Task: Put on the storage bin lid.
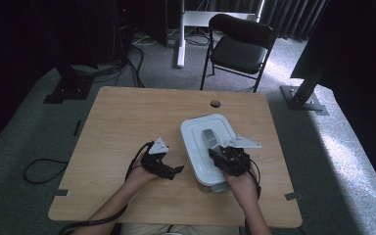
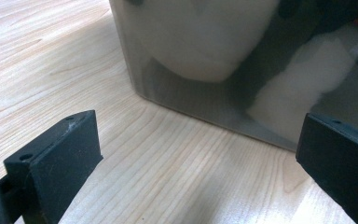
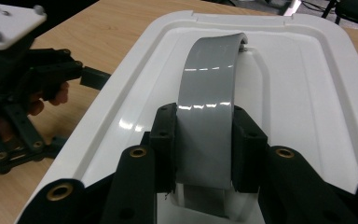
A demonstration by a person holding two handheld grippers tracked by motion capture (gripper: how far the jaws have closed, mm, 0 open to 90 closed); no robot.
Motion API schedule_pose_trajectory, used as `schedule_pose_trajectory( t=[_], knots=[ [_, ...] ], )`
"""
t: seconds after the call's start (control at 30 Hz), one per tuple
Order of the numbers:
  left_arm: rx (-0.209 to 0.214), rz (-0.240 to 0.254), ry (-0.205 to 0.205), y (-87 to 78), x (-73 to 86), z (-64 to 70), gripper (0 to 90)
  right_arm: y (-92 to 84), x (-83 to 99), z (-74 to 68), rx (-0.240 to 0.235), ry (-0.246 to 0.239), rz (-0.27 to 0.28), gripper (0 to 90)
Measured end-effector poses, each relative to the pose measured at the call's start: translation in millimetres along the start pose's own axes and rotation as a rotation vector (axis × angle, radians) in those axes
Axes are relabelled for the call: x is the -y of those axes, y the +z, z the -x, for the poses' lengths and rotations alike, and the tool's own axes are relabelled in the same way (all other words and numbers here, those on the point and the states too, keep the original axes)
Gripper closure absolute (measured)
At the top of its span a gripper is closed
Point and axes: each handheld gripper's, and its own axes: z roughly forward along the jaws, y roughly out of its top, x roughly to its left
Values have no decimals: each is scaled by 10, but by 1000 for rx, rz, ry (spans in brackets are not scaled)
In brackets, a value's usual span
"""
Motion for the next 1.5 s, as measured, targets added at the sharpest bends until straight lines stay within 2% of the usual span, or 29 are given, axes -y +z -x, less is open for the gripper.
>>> schedule_pose_trajectory(
  t=[0.17,0.23,0.37,0.6,0.67,0.73,0.77,0.83,0.97,1.03,1.07,1.1,1.2,1.23,1.3,1.33,1.5],
  knots=[
    [6,-2,-5,30,-3,-6,5,-36,-7,35,-16,17,15,647],
    [7,-4,-3,39,-3,-3,6,-69,-12,54,-35,31,24,609],
    [6,-1,-7,33,-6,-11,5,-102,-17,53,-40,41,37,566],
    [-2,-2,-12,37,-7,-33,5,-255,-67,91,-21,33,90,412],
    [-2,0,-17,41,-10,-48,6,-325,-92,158,-6,25,116,354],
    [-3,2,-20,44,-10,-52,6,-343,-98,188,2,30,122,347],
    [-3,1,-22,52,-9,-60,5,-375,-104,269,16,33,143,292],
    [-2,5,-23,60,-8,-65,6,-392,-109,337,36,43,157,264],
    [-2,8,-24,70,-10,-78,6,-394,-120,508,77,55,178,148],
    [-2,8,-25,76,-12,-82,5,-390,-127,593,86,58,180,135],
    [-1,9,-30,78,-13,-82,5,-390,-129,642,85,77,193,135],
    [-1,9,-30,78,-13,-82,6,-390,-129,642,85,77,193,135],
    [-1,8,-34,69,-27,-79,6,-366,-137,757,109,97,191,125],
    [2,16,-35,51,-39,-77,6,-367,-136,761,92,118,173,120],
    [2,21,-38,47,-43,-75,6,-372,-119,748,47,139,180,120],
    [6,21,-41,39,-51,-71,5,-370,-108,730,21,131,177,120],
    [14,24,-46,40,-66,-42,6,-249,-86,637,-5,108,119,133]
  ],
)
